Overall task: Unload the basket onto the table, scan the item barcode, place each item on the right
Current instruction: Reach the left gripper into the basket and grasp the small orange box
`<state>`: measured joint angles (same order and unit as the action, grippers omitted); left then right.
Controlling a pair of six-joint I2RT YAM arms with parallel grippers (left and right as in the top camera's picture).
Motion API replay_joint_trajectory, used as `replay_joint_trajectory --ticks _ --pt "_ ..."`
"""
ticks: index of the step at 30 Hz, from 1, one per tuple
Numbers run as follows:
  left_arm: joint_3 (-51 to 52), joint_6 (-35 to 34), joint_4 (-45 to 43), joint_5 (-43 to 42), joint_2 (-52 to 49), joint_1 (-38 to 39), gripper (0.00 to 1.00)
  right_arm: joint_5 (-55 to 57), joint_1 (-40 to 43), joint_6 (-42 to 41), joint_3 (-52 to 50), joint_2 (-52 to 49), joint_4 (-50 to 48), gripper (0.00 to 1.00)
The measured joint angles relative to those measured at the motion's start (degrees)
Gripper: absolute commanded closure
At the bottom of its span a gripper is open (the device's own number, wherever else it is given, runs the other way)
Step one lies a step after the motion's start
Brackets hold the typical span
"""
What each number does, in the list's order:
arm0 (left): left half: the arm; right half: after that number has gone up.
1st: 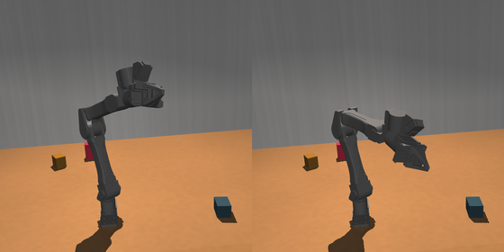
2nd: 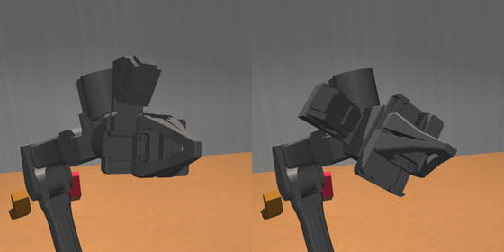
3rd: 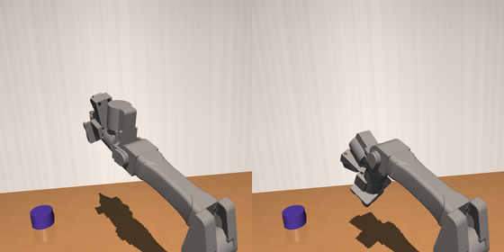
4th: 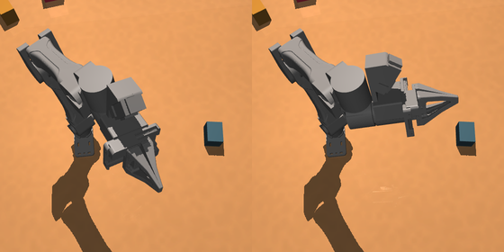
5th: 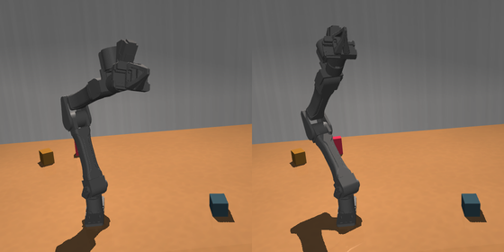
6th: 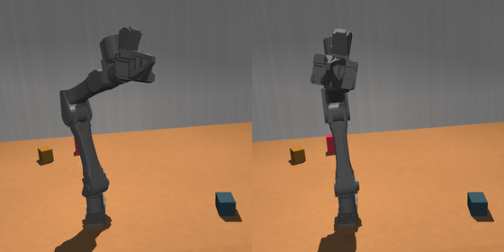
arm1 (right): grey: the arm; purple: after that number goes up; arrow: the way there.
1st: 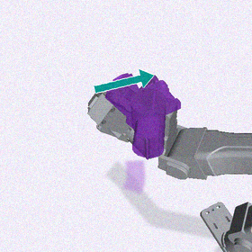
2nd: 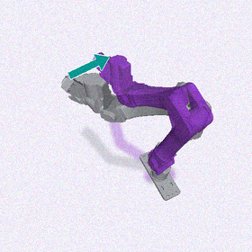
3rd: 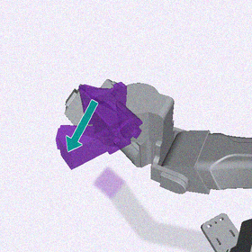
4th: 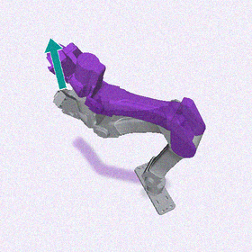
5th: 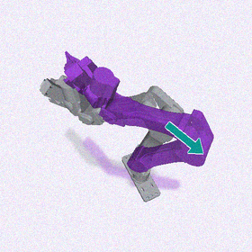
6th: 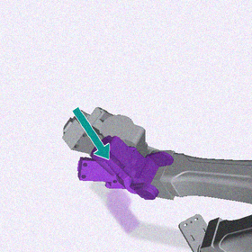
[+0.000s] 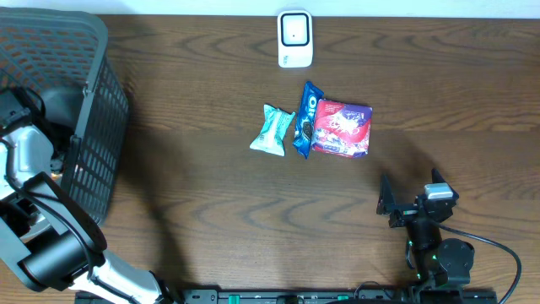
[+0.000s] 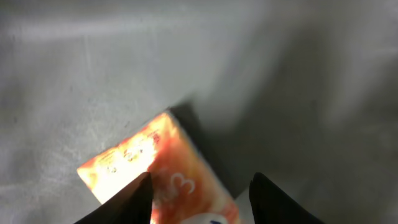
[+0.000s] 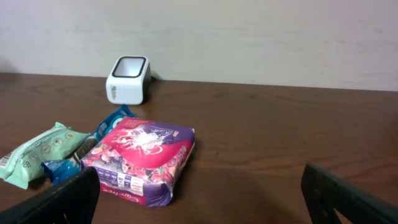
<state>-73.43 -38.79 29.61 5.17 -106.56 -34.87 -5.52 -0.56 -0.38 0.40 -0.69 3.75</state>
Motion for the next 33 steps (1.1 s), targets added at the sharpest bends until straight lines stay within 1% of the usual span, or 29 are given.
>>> replay_joint_trajectory --ticks 2,4,6,7,18,21,24,25,26,27,28,31,33 --pt "0.72 0.0 0.02 -0.13 0.0 0.0 0.5 0.0 0.0 0.0 0.0 0.0 0.0 0.01" --pt "1.14 -0.17 0.37 -0.11 0.0 0.0 0.6 0.0 0.0 0.0 0.0 0.0 0.0 0.01" --pt "1.33 -0.17 0.68 -0.09 0.0 0.0 0.78 0.0 0.0 0.0 0.0 0.0 0.0 0.01" --pt "1.4 -0.31 0.72 -0.11 0.0 0.0 0.92 0.0 0.0 0.0 0.0 0.0 0.0 0.01" --pt "1.66 0.2 2.1 -0.39 1.27 0.02 0.93 0.0 0.0 0.0 0.0 0.0 0.0 0.01" --pt "2.16 0.26 2.34 -0.5 4.57 0.02 0.93 0.0 0.0 0.0 0.0 0.0 0.0 0.01" --pt "2.27 0.24 2.32 -0.5 10.38 0.02 0.92 0.0 0.0 0.0 0.0 0.0 0.0 0.01" --pt "2.27 0.26 2.29 -0.5 12.41 0.02 0.83 0.0 0.0 0.0 0.0 0.0 0.0 0.01" --pt "2.27 0.28 2.29 -0.5 14.49 0.02 0.69 -0.02 0.0 0.0 0.0 0.0 0.0 0.01" --pt "2.27 0.07 2.25 -0.55 15.67 0.02 0.58 0.0 0.0 0.0 0.0 0.0 0.0 0.01" --pt "2.27 0.48 2.21 -0.5 16.81 0.02 0.51 0.0 0.0 0.0 0.0 0.0 0.0 0.01" --pt "2.27 0.22 2.16 -0.5 17.03 0.02 0.38 0.0 0.0 0.0 0.0 0.0 0.0 0.01" --pt "2.27 0.07 1.86 -0.5 15.89 0.13 0.32 0.0 0.0 0.0 0.0 0.0 0.0 0.01"
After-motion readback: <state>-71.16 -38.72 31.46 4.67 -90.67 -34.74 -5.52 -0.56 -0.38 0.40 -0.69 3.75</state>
